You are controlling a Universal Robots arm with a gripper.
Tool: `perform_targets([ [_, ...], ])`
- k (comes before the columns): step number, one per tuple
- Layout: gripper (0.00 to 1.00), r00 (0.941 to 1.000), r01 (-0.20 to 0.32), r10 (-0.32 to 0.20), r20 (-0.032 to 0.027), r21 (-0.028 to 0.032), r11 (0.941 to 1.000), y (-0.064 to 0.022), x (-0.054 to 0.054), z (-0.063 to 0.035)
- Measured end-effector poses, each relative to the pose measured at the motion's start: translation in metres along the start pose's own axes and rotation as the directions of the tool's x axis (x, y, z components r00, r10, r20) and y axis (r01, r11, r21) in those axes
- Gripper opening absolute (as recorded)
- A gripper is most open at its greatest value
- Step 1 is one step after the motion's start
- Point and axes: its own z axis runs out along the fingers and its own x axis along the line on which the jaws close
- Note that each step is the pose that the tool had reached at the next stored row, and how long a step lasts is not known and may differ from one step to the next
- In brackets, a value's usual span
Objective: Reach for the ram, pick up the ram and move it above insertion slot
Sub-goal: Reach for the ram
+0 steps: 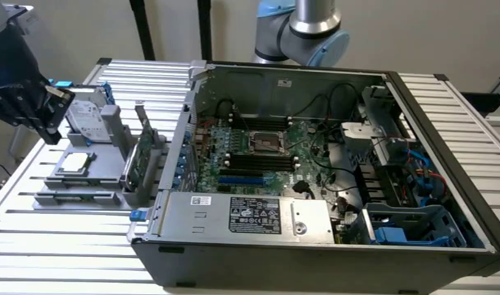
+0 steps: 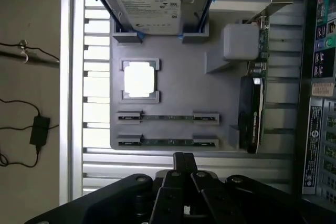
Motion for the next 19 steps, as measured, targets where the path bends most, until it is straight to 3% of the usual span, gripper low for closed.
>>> perform_targets([
  [5, 0.11, 0.9968, 0.080, -0.080, -0.0031, -0.0002, 0.9968, -0.0003, 0.0001, 0.0000],
  [10, 0.11, 0.9855, 0.170, -0.170, -0.0066, -0.0006, 0.9855, -0.0003, 0.0000, 0.0000],
  [15, 0.11, 0.9659, 0.259, -0.259, -0.0101, -0.0013, 0.9659, -0.0003, 0.0000, 0.0000],
  [19, 0.11, 0.9445, 0.328, -0.328, -0.0129, -0.0021, 0.9446, -0.0003, 0.0000, 0.0000],
])
